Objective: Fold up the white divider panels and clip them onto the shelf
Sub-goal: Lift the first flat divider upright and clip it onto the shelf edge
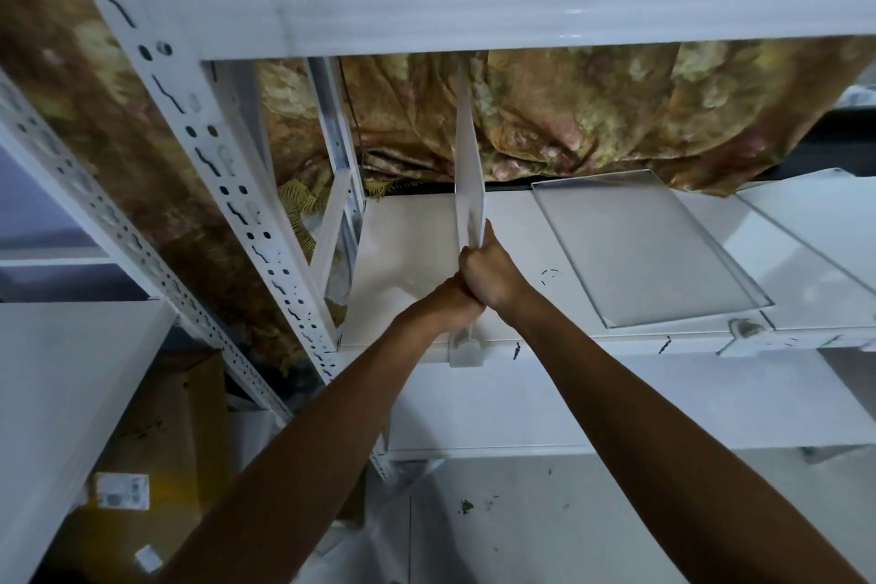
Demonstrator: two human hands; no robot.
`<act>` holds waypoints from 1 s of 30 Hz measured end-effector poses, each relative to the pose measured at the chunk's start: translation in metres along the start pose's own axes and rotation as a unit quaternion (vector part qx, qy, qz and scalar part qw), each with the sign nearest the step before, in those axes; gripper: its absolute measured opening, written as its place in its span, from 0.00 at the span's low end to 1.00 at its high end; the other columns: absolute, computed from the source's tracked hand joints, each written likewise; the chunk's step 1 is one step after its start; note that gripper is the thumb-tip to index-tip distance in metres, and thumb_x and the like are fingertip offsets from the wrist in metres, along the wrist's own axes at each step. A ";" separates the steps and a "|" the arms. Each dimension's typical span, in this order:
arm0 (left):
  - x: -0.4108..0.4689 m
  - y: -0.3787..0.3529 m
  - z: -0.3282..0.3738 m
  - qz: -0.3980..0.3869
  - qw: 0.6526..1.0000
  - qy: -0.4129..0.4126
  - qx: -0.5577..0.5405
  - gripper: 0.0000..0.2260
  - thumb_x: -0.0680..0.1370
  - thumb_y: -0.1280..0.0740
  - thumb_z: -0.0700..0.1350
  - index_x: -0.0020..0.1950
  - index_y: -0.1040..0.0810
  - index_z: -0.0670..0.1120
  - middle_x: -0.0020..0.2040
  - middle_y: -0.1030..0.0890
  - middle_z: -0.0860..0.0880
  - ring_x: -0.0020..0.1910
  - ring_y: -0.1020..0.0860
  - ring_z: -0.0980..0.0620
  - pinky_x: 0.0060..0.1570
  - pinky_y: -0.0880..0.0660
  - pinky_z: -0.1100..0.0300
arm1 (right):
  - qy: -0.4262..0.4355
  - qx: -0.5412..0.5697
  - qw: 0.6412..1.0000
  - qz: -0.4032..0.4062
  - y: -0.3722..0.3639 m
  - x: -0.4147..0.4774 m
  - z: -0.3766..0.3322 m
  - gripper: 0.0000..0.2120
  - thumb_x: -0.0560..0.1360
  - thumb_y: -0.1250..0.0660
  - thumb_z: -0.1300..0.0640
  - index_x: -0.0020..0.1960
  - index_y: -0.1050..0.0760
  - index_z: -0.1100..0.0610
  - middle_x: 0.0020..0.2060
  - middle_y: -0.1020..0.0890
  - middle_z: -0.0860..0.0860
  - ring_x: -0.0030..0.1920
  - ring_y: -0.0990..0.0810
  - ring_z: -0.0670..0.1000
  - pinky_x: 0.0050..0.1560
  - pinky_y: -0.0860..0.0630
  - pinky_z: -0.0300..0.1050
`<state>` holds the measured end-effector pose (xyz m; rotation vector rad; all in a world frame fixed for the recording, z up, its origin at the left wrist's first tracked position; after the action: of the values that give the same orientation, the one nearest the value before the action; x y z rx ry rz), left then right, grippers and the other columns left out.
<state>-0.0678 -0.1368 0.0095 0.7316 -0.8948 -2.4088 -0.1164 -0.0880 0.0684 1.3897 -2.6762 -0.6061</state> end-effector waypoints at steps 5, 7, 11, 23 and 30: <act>0.002 0.002 -0.003 -0.024 1.000 0.005 0.002 0.13 0.82 0.48 0.42 0.55 0.25 0.41 0.48 0.25 0.42 0.45 0.27 0.46 0.45 0.29 0.53 | -0.014 -0.028 0.999 -0.012 0.001 0.004 0.000 0.27 0.78 0.46 0.68 0.77 0.43 0.61 0.49 0.25 0.56 0.39 0.28 0.46 0.36 0.33 0.37; 0.004 0.001 -0.004 -0.021 1.000 0.005 0.003 0.14 0.82 0.47 0.42 0.59 0.25 0.39 0.49 0.23 0.42 0.45 0.26 0.45 0.46 0.28 0.53 | -0.023 -0.048 0.998 -0.013 0.002 0.003 -0.001 0.27 0.78 0.46 0.68 0.77 0.43 0.63 0.51 0.24 0.57 0.38 0.27 0.48 0.37 0.31 0.39; 0.007 -0.005 -0.007 0.014 1.000 0.019 0.013 0.11 0.82 0.45 0.43 0.56 0.25 0.41 0.46 0.24 0.44 0.45 0.26 0.47 0.48 0.28 0.54 | -0.023 -0.096 0.994 -0.054 0.000 0.003 0.001 0.24 0.79 0.46 0.67 0.76 0.41 0.67 0.73 0.33 0.63 0.50 0.25 0.57 0.47 0.28 0.44; -0.012 0.002 -0.020 -0.160 0.977 0.135 -0.046 0.21 0.81 0.48 0.53 0.54 0.23 0.39 0.54 0.17 0.41 0.52 0.18 0.45 0.59 0.23 0.53 | -0.064 -0.164 0.980 -0.098 0.007 -0.016 0.026 0.11 0.79 0.39 0.47 0.49 0.32 0.56 0.50 0.23 0.53 0.53 0.28 0.54 0.51 0.34 0.44; -0.017 -0.013 -0.011 -0.278 0.949 0.150 -0.008 0.15 0.81 0.41 0.52 0.51 0.20 0.43 0.57 0.21 0.45 0.62 0.22 0.45 0.62 0.27 0.56 | -0.019 -0.208 0.972 -0.111 0.023 -0.026 0.030 0.14 0.78 0.39 0.53 0.40 0.22 0.60 0.41 0.19 0.53 0.45 0.22 0.53 0.45 0.28 0.44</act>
<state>-0.0517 -0.1230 -0.0014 1.4581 -0.5969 -2.6522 -0.1262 -0.0462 0.0521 1.5622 -2.2455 -1.1452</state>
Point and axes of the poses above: each hand's wrist, its own x-axis towards the middle knuckle, its own y-axis out of the back of the hand, z = x × y, the point moved 3 cm from there along x, towards the middle knuckle
